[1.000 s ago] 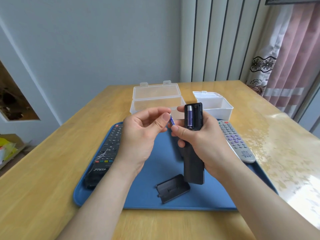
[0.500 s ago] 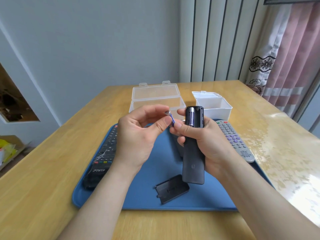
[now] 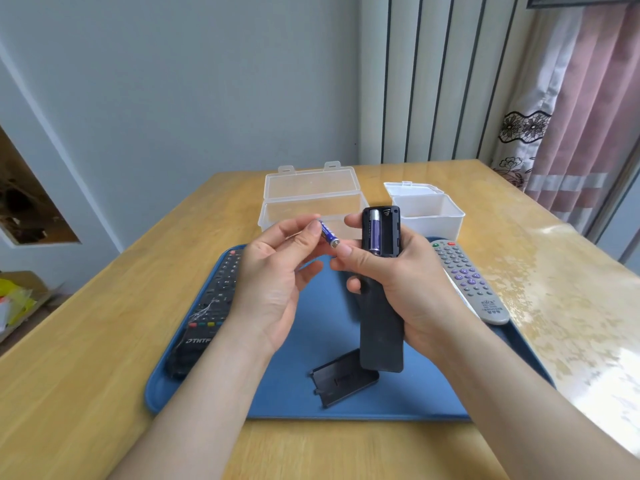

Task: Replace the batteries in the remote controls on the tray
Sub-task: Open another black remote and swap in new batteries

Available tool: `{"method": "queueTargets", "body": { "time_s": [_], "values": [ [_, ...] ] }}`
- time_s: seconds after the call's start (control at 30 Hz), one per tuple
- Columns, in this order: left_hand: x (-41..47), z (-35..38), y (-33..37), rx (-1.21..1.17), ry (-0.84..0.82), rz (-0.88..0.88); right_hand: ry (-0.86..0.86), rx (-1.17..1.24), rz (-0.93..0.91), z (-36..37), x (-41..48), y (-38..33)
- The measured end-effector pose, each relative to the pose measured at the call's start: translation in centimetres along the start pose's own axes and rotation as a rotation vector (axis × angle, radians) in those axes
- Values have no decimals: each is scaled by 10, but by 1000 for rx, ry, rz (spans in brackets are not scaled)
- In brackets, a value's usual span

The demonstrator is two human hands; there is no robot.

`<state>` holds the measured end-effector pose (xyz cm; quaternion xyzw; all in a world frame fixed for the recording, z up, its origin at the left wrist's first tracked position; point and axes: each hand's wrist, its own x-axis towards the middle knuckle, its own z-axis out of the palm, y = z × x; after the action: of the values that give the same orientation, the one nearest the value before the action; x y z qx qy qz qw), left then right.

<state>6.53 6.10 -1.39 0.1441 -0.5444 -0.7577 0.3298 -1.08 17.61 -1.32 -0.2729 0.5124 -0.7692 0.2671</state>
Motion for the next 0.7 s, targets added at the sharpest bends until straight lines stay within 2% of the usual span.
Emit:
{"method": "queueTargets", "body": {
  "time_s": [0.13, 0.23, 0.33, 0.43, 0.7],
  "values": [
    [-4, 3, 2, 39, -141, 48, 8, -67, 1, 1, 0, 5],
    [-4, 3, 2, 212, -92, 131, 35, -52, 58, 1, 1, 4],
    [-4, 4, 2, 400, -35, 213, 60, 69, 186, 2, 3, 2],
    [-4, 4, 1, 524, -68, 268, 73, 146, 282, 2, 4, 2],
    [-16, 14, -6, 782, -177, 454, 132, 64, 241, -1, 5, 6]
  ]
}}
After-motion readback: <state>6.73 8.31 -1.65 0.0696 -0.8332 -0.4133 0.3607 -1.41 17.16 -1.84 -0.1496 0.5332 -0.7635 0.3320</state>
